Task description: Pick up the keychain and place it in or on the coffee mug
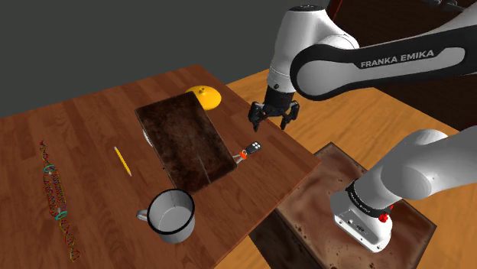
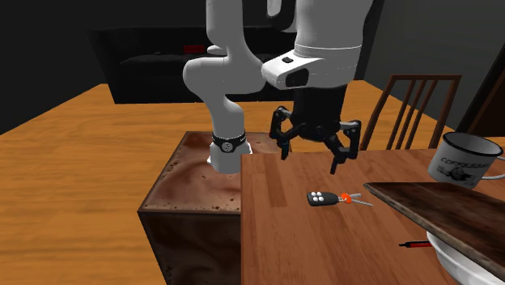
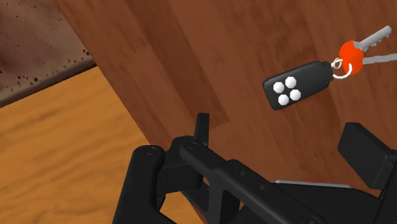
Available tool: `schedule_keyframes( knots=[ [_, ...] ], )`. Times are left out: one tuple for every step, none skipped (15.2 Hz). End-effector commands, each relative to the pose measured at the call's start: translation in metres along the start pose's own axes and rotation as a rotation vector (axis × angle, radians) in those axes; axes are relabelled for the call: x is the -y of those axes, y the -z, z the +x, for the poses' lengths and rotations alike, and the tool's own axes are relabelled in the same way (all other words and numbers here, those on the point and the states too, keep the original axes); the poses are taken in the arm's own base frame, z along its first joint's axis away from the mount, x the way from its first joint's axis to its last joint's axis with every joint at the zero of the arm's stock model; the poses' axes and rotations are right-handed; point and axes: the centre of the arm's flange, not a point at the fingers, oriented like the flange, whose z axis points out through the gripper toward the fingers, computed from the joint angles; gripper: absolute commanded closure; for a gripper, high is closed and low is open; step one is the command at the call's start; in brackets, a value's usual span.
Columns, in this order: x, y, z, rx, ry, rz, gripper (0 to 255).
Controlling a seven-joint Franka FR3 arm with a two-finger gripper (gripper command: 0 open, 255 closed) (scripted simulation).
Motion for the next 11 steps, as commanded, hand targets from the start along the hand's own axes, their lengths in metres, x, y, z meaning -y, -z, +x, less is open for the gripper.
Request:
schedule_keyframes(
  knots=[
    [0.021, -0.017, -0.003, -0.009, -0.034, -0.006, 0],
    [0.032, -0.026, -0.003, -0.013, -0.049, -0.010, 0],
    [0.040, -0.033, -0.003, -0.017, -0.061, -0.013, 0],
    [0.040, -0.038, -0.003, -0.017, -0.061, -0.013, 0],
    [0.040, -0.043, -0.003, -0.017, -0.061, -0.013, 0],
    [0.040, -0.049, -0.003, -0.017, -0.061, -0.013, 0],
    [0.040, -0.054, -0.003, -0.017, -0.061, -0.013, 0],
    [0.040, -0.059, -0.003, -0.017, -0.061, -0.013, 0],
    [0.040, -0.064, -0.003, -0.017, -0.061, -0.013, 0],
    [0.040, -0.070, -0.003, -0.017, -0.061, -0.013, 0],
    [0.040, -0.073, -0.003, -0.017, -0.061, -0.013, 0]
  ],
)
